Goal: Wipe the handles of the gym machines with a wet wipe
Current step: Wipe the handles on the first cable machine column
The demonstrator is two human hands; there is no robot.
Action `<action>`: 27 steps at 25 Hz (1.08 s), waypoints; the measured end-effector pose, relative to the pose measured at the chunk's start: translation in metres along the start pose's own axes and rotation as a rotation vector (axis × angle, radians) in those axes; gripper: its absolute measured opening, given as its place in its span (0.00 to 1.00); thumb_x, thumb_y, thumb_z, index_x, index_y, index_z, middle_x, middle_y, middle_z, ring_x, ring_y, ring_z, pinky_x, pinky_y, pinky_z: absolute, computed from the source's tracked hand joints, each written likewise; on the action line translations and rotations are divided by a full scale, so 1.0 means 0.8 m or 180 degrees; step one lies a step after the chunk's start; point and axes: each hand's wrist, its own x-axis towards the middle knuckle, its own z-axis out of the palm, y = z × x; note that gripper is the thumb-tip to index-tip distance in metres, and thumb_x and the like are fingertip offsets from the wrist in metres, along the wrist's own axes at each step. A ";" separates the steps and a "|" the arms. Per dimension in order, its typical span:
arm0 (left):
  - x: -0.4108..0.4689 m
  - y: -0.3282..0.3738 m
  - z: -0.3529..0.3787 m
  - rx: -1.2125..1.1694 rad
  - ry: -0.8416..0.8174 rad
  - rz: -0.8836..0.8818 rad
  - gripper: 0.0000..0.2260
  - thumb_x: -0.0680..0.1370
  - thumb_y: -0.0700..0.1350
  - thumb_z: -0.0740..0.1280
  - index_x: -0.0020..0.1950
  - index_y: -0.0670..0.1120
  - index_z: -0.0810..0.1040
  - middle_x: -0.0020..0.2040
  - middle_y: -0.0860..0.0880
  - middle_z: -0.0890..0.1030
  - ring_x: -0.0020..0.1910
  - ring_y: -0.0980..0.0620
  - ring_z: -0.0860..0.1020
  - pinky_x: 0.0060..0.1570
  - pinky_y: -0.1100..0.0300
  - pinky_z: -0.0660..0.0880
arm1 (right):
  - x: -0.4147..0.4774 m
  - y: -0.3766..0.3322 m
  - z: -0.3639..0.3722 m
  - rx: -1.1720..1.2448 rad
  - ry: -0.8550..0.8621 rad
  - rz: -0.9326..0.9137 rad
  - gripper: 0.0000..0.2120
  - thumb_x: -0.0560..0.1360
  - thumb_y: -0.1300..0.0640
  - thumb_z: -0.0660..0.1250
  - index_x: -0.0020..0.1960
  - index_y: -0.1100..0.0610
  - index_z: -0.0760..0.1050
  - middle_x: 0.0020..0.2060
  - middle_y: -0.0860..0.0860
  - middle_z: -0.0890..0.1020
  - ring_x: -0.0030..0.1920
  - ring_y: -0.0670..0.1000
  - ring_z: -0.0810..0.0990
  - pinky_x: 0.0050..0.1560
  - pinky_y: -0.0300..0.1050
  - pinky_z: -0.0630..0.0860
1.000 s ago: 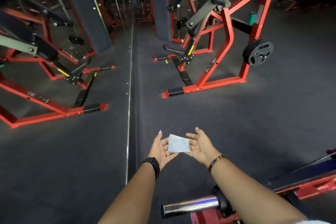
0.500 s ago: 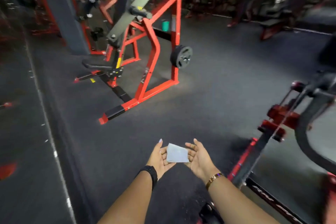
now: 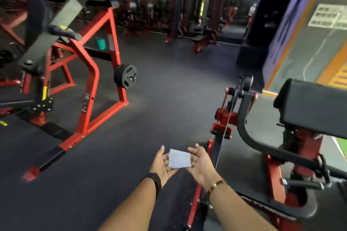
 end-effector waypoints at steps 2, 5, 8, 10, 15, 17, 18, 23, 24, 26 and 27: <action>0.013 -0.004 0.015 0.0122 -0.0082 -0.0057 0.26 0.79 0.60 0.58 0.63 0.39 0.75 0.58 0.39 0.80 0.52 0.44 0.80 0.52 0.53 0.77 | 0.000 -0.008 -0.011 0.0163 0.0090 -0.0061 0.17 0.80 0.47 0.59 0.56 0.61 0.74 0.41 0.55 0.78 0.40 0.52 0.77 0.37 0.45 0.74; 0.035 -0.006 0.036 0.0281 -0.0211 -0.0196 0.24 0.79 0.60 0.59 0.60 0.40 0.75 0.56 0.40 0.81 0.51 0.44 0.81 0.52 0.53 0.77 | 0.007 -0.014 -0.027 0.0335 0.0345 -0.0119 0.16 0.79 0.47 0.60 0.55 0.61 0.74 0.41 0.55 0.78 0.41 0.52 0.77 0.38 0.44 0.74; 0.069 -0.007 0.045 0.0430 -0.0355 -0.0358 0.23 0.79 0.60 0.59 0.57 0.40 0.76 0.52 0.41 0.82 0.48 0.45 0.81 0.55 0.52 0.75 | 0.019 -0.020 -0.035 0.0441 0.0632 -0.0213 0.14 0.79 0.48 0.60 0.50 0.59 0.74 0.36 0.53 0.78 0.36 0.49 0.77 0.34 0.42 0.73; 0.094 -0.004 0.049 0.0558 -0.0487 -0.0498 0.22 0.79 0.60 0.59 0.54 0.41 0.77 0.47 0.43 0.83 0.46 0.46 0.81 0.57 0.52 0.74 | 0.030 -0.016 -0.034 0.0602 0.0854 -0.0286 0.12 0.80 0.49 0.59 0.48 0.58 0.74 0.32 0.51 0.78 0.33 0.47 0.77 0.33 0.40 0.73; 0.132 0.026 0.040 0.0659 -0.0768 -0.0810 0.21 0.79 0.60 0.57 0.51 0.44 0.78 0.43 0.46 0.84 0.45 0.48 0.81 0.58 0.53 0.73 | 0.053 -0.007 0.000 0.0832 0.1217 -0.0461 0.12 0.80 0.50 0.58 0.48 0.58 0.73 0.39 0.53 0.78 0.39 0.50 0.77 0.38 0.42 0.74; 0.144 0.056 0.026 0.0719 -0.0866 -0.0846 0.22 0.80 0.60 0.56 0.54 0.43 0.78 0.46 0.45 0.83 0.45 0.48 0.80 0.53 0.54 0.75 | 0.069 -0.003 0.026 0.0920 0.1258 -0.0478 0.11 0.80 0.51 0.58 0.49 0.58 0.73 0.40 0.53 0.77 0.37 0.49 0.76 0.35 0.41 0.74; 0.150 0.073 0.018 0.0711 -0.0890 -0.0842 0.23 0.80 0.60 0.56 0.56 0.43 0.78 0.47 0.45 0.82 0.44 0.49 0.80 0.48 0.55 0.76 | 0.079 0.000 0.042 0.0932 0.1249 -0.0450 0.11 0.80 0.51 0.58 0.49 0.58 0.73 0.40 0.53 0.77 0.36 0.49 0.76 0.34 0.40 0.74; 0.177 0.179 -0.045 0.0575 -0.0840 -0.0673 0.27 0.79 0.62 0.56 0.63 0.41 0.76 0.52 0.43 0.81 0.46 0.48 0.80 0.42 0.55 0.77 | 0.138 0.006 0.146 0.0774 0.0882 -0.0332 0.13 0.79 0.48 0.59 0.52 0.59 0.73 0.47 0.56 0.79 0.46 0.53 0.78 0.44 0.46 0.76; 0.182 0.201 -0.060 0.0539 -0.0832 -0.0623 0.28 0.79 0.63 0.56 0.64 0.41 0.76 0.53 0.43 0.81 0.47 0.47 0.80 0.43 0.54 0.77 | 0.148 0.001 0.168 0.0727 0.0788 -0.0309 0.15 0.79 0.48 0.59 0.55 0.59 0.73 0.50 0.57 0.79 0.49 0.55 0.78 0.48 0.48 0.76; 0.190 0.239 -0.080 0.0535 -0.0884 -0.0570 0.30 0.78 0.64 0.56 0.64 0.42 0.76 0.56 0.42 0.81 0.50 0.46 0.81 0.46 0.52 0.78 | 0.166 -0.011 0.202 0.0683 0.0635 -0.0263 0.17 0.79 0.47 0.58 0.58 0.60 0.72 0.51 0.58 0.78 0.52 0.56 0.77 0.52 0.51 0.75; 0.196 0.257 -0.088 0.0549 -0.0924 -0.0548 0.30 0.77 0.65 0.56 0.64 0.42 0.76 0.57 0.42 0.81 0.52 0.45 0.81 0.46 0.51 0.79 | 0.176 -0.016 0.215 0.0658 0.0549 -0.0240 0.18 0.79 0.47 0.57 0.58 0.60 0.72 0.50 0.58 0.78 0.51 0.56 0.77 0.50 0.51 0.75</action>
